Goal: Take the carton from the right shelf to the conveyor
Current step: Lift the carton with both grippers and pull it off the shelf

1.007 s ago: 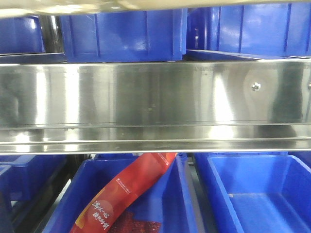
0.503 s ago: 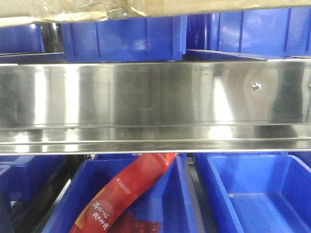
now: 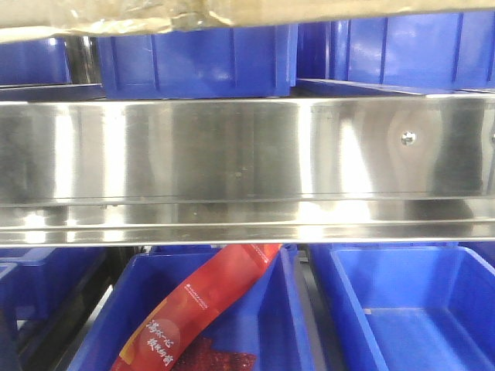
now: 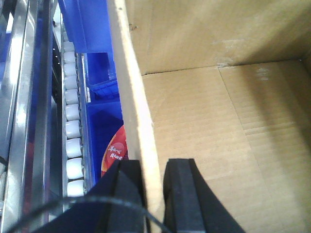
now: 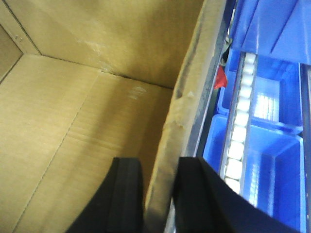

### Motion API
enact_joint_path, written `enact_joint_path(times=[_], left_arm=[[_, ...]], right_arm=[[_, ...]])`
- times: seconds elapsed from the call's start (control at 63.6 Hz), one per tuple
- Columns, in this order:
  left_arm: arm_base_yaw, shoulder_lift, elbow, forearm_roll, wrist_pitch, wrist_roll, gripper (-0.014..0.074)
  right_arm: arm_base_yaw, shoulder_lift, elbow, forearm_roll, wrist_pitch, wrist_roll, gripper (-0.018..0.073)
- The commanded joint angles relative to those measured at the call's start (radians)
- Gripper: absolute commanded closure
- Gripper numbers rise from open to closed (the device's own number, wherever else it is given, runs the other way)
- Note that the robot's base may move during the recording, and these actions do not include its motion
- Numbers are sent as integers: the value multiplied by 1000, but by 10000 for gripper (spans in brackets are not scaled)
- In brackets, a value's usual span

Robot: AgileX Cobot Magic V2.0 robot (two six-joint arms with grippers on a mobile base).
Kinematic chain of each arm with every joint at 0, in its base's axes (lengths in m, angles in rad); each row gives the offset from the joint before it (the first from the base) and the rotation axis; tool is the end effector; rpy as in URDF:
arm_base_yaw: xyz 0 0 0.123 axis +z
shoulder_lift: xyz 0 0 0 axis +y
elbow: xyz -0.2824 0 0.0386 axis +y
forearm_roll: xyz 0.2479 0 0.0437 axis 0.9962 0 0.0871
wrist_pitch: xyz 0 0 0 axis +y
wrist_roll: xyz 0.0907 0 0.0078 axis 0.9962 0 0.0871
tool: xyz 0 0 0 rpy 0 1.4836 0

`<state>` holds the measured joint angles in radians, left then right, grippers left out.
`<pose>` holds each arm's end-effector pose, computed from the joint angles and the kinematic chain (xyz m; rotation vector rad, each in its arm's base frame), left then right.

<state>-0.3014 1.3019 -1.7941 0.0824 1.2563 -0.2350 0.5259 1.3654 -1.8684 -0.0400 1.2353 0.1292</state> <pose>0.2224 -0.0617 0.5043 0.0611 2.2501 -0.1875 0.2170 0.1220 0.5103 -0.4338 2.1905 0.3116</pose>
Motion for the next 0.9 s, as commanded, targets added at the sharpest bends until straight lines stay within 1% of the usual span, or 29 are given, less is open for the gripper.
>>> enact_joint_path(times=[0.0, 0.157, 0.881], left_arm=[[-8, -12, -6, -10, -35, 6, 605], [-8, -12, -6, -10, -35, 6, 605], [-8, -12, -6, -10, -35, 6, 605]], right_arm=[[-3, -10, -4, -12, -75, -25, 627], [-3, -10, -4, -12, -107, -25, 627], [-3, -10, -4, -12, -107, -25, 627]])
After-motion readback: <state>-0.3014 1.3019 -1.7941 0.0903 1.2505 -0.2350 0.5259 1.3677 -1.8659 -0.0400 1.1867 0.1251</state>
